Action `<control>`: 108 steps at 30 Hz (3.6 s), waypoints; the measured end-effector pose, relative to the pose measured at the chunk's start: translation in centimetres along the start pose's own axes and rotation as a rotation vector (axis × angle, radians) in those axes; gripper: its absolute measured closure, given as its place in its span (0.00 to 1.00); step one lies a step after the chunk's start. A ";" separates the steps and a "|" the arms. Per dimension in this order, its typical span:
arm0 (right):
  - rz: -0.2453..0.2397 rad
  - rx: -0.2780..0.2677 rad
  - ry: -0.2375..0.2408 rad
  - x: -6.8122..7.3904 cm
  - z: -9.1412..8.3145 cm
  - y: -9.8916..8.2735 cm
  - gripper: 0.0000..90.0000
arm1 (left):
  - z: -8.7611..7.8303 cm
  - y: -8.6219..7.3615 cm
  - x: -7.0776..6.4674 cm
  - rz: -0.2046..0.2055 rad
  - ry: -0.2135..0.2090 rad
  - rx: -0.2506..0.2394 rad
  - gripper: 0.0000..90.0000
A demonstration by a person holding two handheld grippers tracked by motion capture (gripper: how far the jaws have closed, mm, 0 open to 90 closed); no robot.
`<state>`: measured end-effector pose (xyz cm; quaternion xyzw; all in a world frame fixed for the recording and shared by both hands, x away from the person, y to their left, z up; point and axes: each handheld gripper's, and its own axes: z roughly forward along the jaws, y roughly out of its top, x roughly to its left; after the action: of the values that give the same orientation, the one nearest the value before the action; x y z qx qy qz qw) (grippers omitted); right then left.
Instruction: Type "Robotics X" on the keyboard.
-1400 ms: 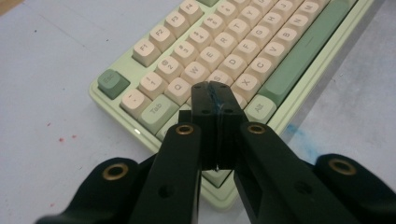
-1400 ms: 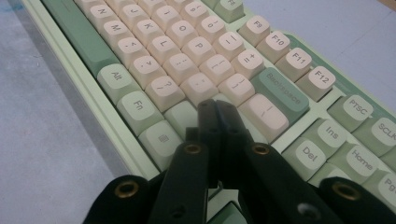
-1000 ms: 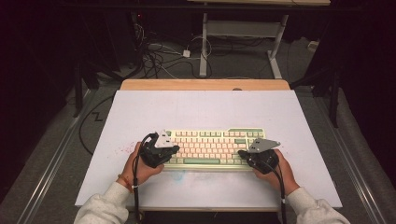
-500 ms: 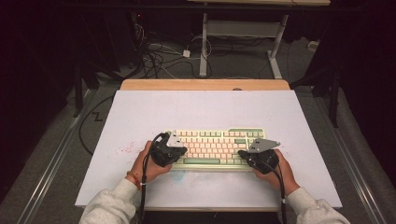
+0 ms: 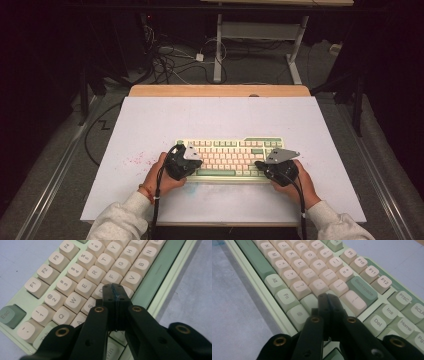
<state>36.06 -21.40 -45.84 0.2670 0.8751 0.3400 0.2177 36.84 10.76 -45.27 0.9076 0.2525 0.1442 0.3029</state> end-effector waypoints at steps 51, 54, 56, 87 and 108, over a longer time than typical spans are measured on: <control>0.023 -0.084 -0.029 0.1 -1.7 1.2 0.83 | -1.4 0.1 0.1 0.008 0.110 -0.115 0.57; 0.033 -0.092 -0.039 0.0 -1.8 1.2 0.74 | -1.4 0.1 0.0 0.006 0.119 -0.126 0.52; 0.034 -0.096 -0.041 0.0 -1.9 1.2 0.69 | -1.4 0.1 0.0 0.006 0.121 -0.128 0.47; 0.056 -0.122 -0.116 0.4 -0.8 1.8 0.22 | -1.2 -0.3 -0.3 0.041 0.157 -0.170 0.17; 0.014 -0.158 -0.162 1.0 -2.6 1.9 0.23 | -2.7 -0.4 -1.2 0.092 0.198 -0.181 0.18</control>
<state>34.42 -20.85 -42.90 0.2817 0.8232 0.3866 0.3058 34.54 11.67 -43.56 0.8684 0.2253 0.2689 0.3504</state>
